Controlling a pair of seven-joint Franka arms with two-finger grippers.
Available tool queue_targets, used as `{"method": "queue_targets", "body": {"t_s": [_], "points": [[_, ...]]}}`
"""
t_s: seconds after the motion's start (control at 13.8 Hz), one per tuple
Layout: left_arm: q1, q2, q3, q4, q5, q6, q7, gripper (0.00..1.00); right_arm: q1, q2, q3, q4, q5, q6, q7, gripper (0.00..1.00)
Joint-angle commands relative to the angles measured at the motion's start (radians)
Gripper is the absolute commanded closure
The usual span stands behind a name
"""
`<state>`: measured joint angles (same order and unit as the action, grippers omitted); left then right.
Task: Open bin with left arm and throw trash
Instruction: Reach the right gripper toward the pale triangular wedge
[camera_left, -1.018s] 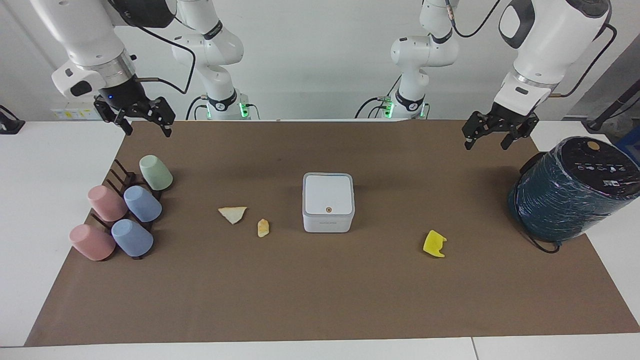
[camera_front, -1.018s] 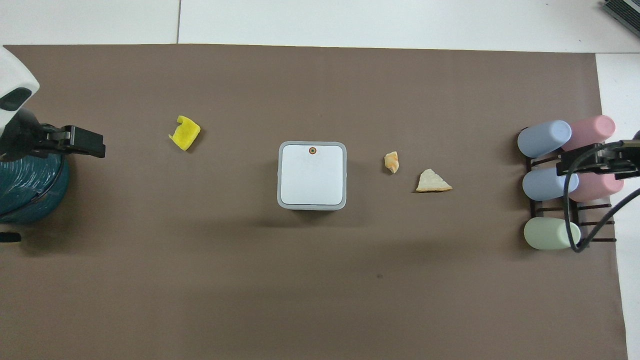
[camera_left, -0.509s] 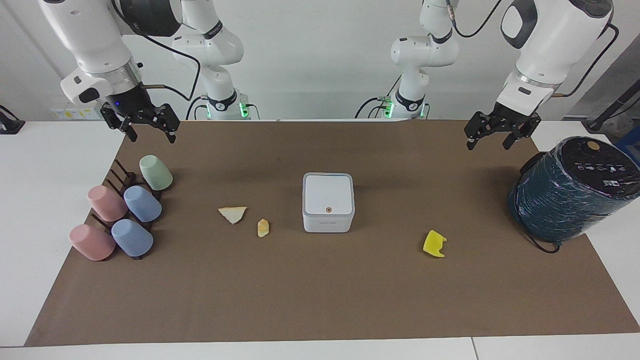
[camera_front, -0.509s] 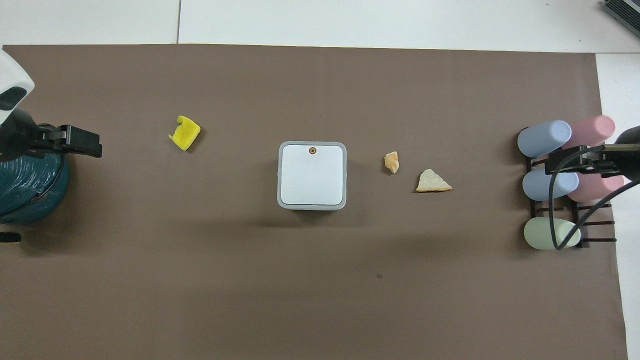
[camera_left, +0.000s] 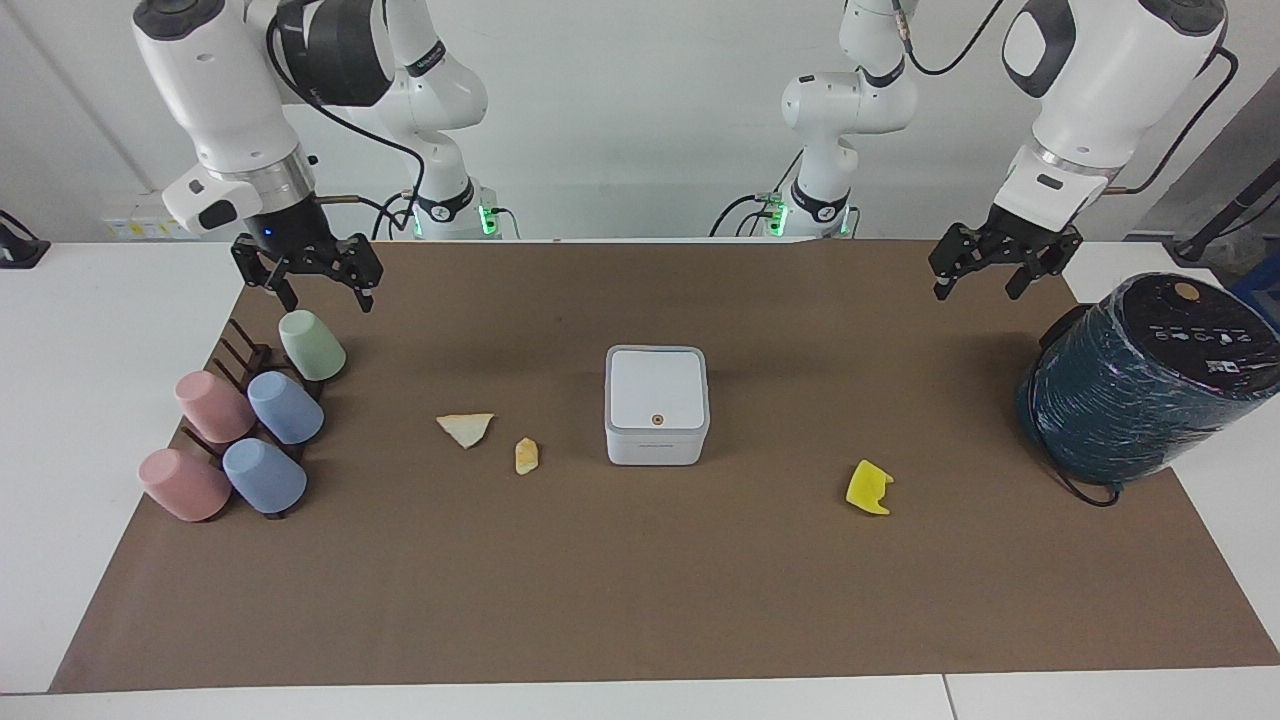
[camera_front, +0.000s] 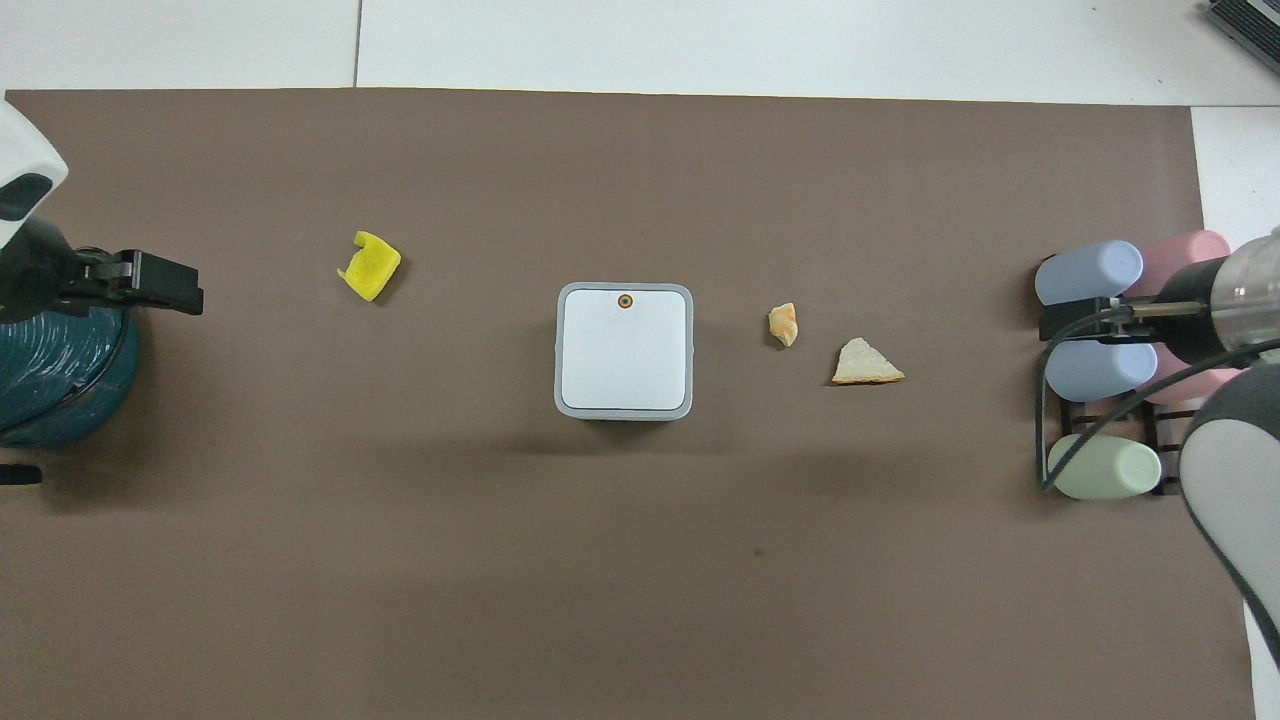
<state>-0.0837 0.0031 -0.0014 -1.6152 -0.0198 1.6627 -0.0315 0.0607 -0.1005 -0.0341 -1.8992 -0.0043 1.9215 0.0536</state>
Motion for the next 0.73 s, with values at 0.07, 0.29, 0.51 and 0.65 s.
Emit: {"method": "queue_targets", "body": {"t_s": [0.07,0.29,0.51,0.65], "points": [[0.006,-0.032,-0.003,-0.037,0.015,0.009,0.004,0.00,0.053,0.066,0.002,-0.090,0.006,0.174,-0.026,0.00],[-0.007,-0.032,-0.005,-0.038,0.015,0.008,0.001,0.00,0.086,0.149,0.003,-0.106,0.006,0.226,-0.158,0.00],[-0.008,-0.032,-0.008,-0.037,0.015,0.009,-0.001,0.00,0.085,0.231,0.002,-0.135,0.006,0.318,-0.480,0.00],[-0.010,-0.032,-0.008,-0.038,0.015,0.005,-0.004,0.00,0.085,0.255,0.002,-0.165,0.006,0.362,-0.607,0.00]]}}
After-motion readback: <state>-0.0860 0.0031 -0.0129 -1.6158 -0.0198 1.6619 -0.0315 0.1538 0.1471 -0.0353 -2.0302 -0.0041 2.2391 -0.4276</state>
